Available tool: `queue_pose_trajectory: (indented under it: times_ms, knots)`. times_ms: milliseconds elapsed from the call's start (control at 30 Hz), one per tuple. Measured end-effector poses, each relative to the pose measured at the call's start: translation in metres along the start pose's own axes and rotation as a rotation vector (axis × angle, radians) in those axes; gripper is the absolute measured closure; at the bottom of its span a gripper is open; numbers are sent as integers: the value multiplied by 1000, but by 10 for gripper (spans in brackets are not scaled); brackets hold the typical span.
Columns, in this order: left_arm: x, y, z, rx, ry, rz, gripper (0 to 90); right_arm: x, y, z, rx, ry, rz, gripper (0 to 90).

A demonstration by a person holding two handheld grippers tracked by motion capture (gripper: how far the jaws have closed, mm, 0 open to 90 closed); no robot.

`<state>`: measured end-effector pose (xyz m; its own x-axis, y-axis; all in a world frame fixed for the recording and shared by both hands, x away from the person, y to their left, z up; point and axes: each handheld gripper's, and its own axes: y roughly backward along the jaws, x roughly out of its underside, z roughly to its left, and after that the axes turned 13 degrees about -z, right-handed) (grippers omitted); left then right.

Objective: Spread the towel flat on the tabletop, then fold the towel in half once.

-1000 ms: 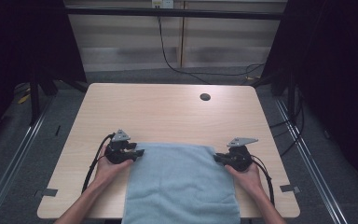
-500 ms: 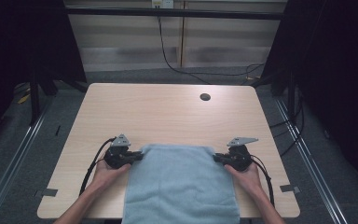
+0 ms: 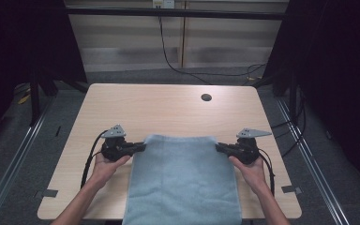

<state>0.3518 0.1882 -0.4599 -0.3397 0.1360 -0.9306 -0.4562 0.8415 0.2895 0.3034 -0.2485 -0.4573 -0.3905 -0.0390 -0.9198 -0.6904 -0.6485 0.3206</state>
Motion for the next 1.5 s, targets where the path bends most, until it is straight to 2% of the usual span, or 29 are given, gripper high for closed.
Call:
queue_pose_trajectory:
  times_ms: [67, 200, 267, 333, 367, 467, 500, 533, 567, 600, 633, 667, 700, 733, 800, 833, 867, 933, 1000, 1033, 1067, 1133, 1200, 1300, 1333, 1400, 1433, 1500]
  knots:
    - [-4, 2, 3, -6, 8, -24, 862, -7, 0, 0, 8, -5, -25, 863]
    - [-13, 3, 14, -34, 16, -36, 862, -20, -3, -4, 9, -2, -45, 863]
    - [-21, 5, 19, -49, 14, -45, 862, -28, -6, -7, 6, -5, -63, 864]
    - [-32, 8, 25, -58, 23, -74, 862, -38, -9, -9, 7, -2, -75, 865]
    - [-32, 8, 25, -58, 23, -74, 862, -38, -9, -9, 7, -2, -75, 865]
    - [-43, 8, 29, -67, 17, -92, 862, -58, -17, -13, 8, 8, -95, 865]
    - [-53, 8, 32, -77, 7, -100, 862, -64, -19, -13, 8, 11, -97, 865]
    - [-53, 8, 32, -77, 7, -100, 862, -68, -22, -14, 10, 16, -101, 865]
    - [-63, 7, 34, -76, 4, -114, 862, -73, -24, -15, 12, 18, -104, 865]
    - [-63, 7, 34, -76, 4, -114, 862, -73, -24, -15, 12, 18, -104, 865]
    - [-67, 7, 35, -78, 1, -124, 862, -83, -30, -18, 14, 10, -114, 865]
    - [-72, 5, 36, -78, -4, -130, 862, -83, -30, -18, 14, 10, -114, 865]
    - [-77, 4, 37, -76, -3, -148, 862, -93, -33, -21, 21, 17, -115, 866]
    - [-81, 3, 39, -72, 7, -166, 862, -93, -33, -21, 21, 17, -115, 866]
    - [-89, 0, 41, -77, 5, -185, 862, -109, -36, -27, 33, 11, -128, 866]
    - [-94, 0, 43, -80, 6, -198, 862, -109, -36, -27, 33, 11, -128, 866]
    - [-101, -1, 44, -82, 4, -206, 863, -121, -37, -31, 36, -1, -150, 867]
    - [-115, -1, 47, -81, -6, -219, 862, -131, -37, -33, 36, -8, -171, 868]
    - [-120, 0, 48, -81, -12, -227, 863, -141, -37, -34, 40, 2, -182, 870]
    - [-127, 1, 49, -74, 0, -249, 862, -146, -38, -34, 35, 10, -182, 871]
    - [-127, 1, 49, -74, 0, -249, 862, -146, -38, -34, 35, 10, -182, 871]
    - [-127, 3, 46, -53, 16, -272, 862, -154, -36, -32, 28, 17, -192, 871]
    - [-123, 4, 37, -59, -25, -239, 862, -154, -34, -28, 15, 10, -200, 871]
    - [-115, 11, 26, -35, -46, -219, 861, -145, -31, -19, -7, 17, -183, 871]
    - [-110, 20, 20, -15, -50, -221, 861, -135, -24, -12, -45, 10, -186, 871]
    - [-105, 29, 10, -16, -80, -202, 861, -126, -14, -3, -68, 14, -188, 871]
    - [-105, 29, 10, -16, -80, -202, 861, -126, -14, -3, -68, 14, -188, 871]
    - [-101, 40, 0, 3, -84, -203, 861, -117, -1, 6, -83, 33, -177, 871]
